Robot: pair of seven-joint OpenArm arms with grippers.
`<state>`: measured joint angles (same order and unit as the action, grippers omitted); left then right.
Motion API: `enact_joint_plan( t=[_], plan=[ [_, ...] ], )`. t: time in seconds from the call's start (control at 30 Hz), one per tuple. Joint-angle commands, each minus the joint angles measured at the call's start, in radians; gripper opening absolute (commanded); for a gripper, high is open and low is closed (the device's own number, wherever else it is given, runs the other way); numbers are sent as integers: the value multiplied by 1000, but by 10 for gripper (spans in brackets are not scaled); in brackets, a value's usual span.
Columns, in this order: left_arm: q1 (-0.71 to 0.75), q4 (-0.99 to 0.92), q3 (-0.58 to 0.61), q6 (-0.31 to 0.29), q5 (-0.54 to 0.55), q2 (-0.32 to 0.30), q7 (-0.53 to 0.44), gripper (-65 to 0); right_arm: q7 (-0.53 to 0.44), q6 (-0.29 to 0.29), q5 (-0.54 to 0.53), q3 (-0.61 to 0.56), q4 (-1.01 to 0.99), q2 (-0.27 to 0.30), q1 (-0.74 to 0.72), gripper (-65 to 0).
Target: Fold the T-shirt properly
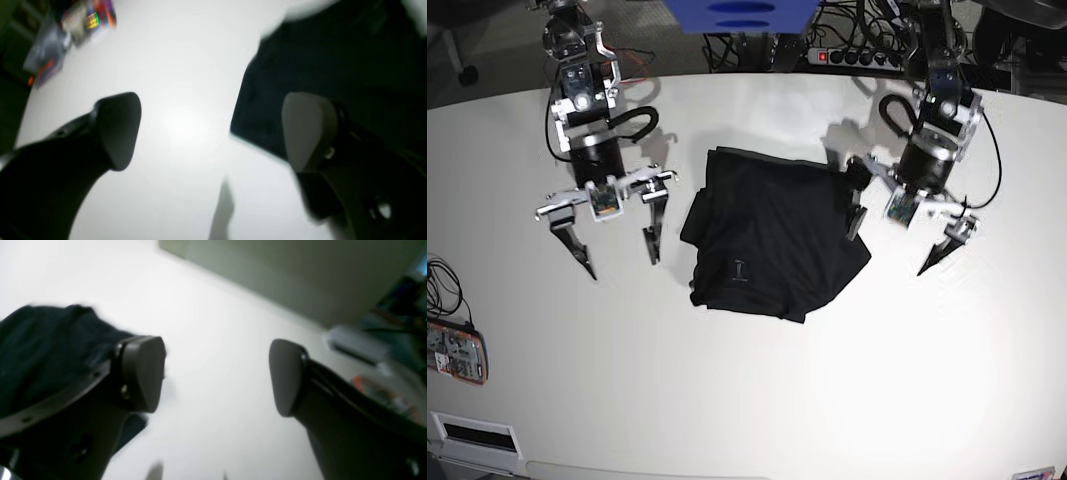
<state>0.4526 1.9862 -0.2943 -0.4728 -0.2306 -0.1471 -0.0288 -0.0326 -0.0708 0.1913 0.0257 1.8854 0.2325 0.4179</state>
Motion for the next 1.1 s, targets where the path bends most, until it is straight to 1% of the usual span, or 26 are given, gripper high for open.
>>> enact_joint_plan(
  t=[0.0,0.07,0.13,0.23,0.27,0.3,0.37,0.43,0.53,0.6,0.67,0.77,0.9,1.0,1.03,1.07],
  plan=[
    [44,9,-24,12,50,-6,-90,0,-59,-2,1,20,10,11,20,-184],
    [105,-15,-53,12,138,-6,-254,0,-152,-2,1,44,-7,24,59,-184],
    [136,-75,-67,12,199,-6,-448,0,-275,-2,1,61,-51,29,86,-184],
    [139,-183,-70,12,224,-4,-702,0,-482,-2,1,93,-137,29,94,-184],
    [137,-230,-70,12,222,-4,-805,0,-559,-2,1,107,-171,29,95,-184],
    [137,-276,-70,12,221,2,-900,0,-620,-2,1,124,-203,29,103,-184],
    [137,-362,-70,12,216,16,-1057,0,-723,-2,1,156,-254,29,121,-184],
    [148,-370,-70,12,216,24,-1032,0,-807,-2,-3,178,-284,29,135,-184],
    [171,-396,-64,12,214,27,-1043,0,-939,-4,-6,213,-327,29,157,-184],
    [174,-397,-62,12,213,27,-1043,0,-993,-4,-6,224,-350,29,171,-184],
    [191,-397,-62,12,213,28,-1043,0,-1021,-4,-6,224,-370,29,200,-184],
    [216,-396,-62,12,190,24,-1046,0,-1028,-4,-2,217,-387,29,233,-184],
    [274,-396,-62,12,73,22,-1046,0,-1035,-4,-2,221,-413,29,292,-184],
    [314,-396,-62,12,-6,22,-1048,0,-1110,-4,-6,225,-445,31,329,-184],
    [326,-396,-61,12,-23,20,-1048,0,-1125,-4,-6,242,-452,32,347,-184],
    [341,-396,-56,12,-37,20,-1048,0,-1120,-4,-6,260,-452,40,370,-184]
  ],
)
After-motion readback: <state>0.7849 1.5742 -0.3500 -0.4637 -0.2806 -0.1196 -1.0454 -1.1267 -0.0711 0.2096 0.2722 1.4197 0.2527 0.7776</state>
